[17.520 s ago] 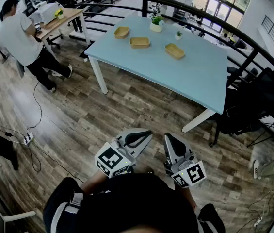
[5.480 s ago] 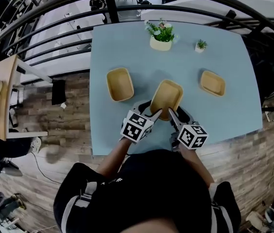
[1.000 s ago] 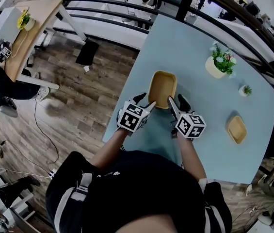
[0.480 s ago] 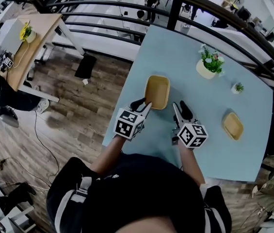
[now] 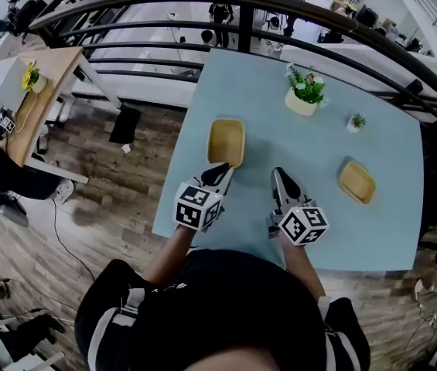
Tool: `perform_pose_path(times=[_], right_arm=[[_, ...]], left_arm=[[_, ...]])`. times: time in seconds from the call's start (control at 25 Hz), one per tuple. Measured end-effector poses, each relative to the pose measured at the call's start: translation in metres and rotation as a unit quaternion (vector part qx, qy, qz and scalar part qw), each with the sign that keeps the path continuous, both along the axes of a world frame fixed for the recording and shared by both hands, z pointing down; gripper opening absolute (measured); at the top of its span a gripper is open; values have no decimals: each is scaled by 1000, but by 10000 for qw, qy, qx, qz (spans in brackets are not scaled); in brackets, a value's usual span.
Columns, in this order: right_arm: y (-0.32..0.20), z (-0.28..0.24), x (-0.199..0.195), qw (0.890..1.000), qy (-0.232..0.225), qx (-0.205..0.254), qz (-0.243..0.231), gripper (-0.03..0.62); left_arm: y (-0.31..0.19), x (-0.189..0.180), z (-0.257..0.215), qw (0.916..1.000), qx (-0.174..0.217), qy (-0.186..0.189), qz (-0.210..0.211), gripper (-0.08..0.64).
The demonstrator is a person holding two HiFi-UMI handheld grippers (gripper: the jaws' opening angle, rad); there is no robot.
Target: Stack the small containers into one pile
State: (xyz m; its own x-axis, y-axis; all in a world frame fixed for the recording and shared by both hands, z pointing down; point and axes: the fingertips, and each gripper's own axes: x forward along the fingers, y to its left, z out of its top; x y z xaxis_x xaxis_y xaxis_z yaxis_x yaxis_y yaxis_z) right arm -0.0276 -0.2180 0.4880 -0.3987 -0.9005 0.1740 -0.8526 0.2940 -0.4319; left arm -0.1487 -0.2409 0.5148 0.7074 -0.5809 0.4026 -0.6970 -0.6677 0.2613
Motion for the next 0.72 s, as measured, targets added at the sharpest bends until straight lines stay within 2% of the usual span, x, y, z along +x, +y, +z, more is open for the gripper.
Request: perform_pose_path(times=[0.2, 0.4, 0.72], right_arm=[[32, -11, 40, 9996, -36, 173, 214, 5], [70, -9, 84, 9988, -100, 147, 452, 6], [103, -10, 140, 9919, -87, 183, 1251, 6]], left_arm=[[22, 38, -9, 9998, 143, 48, 158, 38], [51, 80, -12, 9992, 154, 113, 350, 38], [73, 146, -16, 9902, 262, 76, 1371, 38]])
